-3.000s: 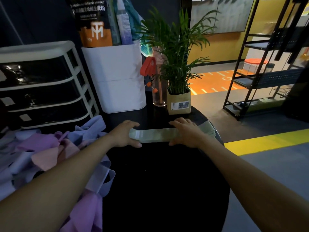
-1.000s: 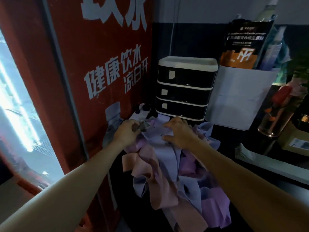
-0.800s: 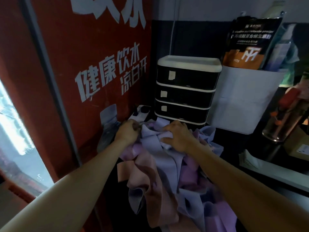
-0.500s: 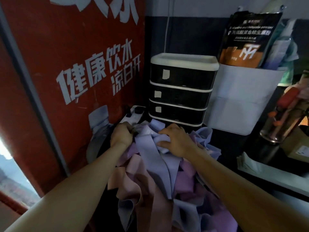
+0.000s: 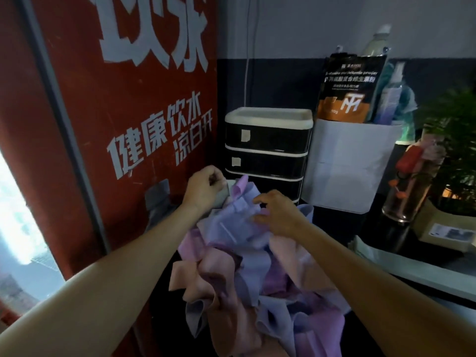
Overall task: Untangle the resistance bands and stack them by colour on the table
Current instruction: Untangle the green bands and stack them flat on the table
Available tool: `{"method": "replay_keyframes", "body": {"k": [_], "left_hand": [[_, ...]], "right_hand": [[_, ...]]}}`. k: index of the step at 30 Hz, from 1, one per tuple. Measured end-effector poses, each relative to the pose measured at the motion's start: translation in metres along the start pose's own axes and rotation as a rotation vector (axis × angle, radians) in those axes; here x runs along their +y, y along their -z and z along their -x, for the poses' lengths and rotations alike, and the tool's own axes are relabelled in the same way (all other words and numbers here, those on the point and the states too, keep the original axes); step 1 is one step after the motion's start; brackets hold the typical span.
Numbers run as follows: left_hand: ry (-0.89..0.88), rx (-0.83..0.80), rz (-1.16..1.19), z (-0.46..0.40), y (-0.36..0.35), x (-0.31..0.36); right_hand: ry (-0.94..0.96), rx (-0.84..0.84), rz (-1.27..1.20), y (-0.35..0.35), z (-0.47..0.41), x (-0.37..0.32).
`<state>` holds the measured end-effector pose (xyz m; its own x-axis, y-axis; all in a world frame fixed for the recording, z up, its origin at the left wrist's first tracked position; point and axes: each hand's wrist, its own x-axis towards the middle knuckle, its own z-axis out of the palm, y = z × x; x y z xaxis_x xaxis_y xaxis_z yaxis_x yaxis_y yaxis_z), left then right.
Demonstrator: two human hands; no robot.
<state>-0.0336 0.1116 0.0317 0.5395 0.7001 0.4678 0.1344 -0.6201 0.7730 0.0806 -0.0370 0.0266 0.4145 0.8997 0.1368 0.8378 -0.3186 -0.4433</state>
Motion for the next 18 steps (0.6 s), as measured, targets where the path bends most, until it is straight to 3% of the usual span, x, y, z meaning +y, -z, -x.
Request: {"method": "replay_keyframes", "body": {"k": [8,18], "left_hand": [[-0.179,-0.076,0.1,0.002,0.003,0.076],[-0.28,0.04,0.21,0.0,0.02,0.133]], "right_hand": [[0.047,0.206,-0.157,0.04,0.02,-0.003],[0.023,0.235,-0.258,0.067,0.035,-0.012]]}}
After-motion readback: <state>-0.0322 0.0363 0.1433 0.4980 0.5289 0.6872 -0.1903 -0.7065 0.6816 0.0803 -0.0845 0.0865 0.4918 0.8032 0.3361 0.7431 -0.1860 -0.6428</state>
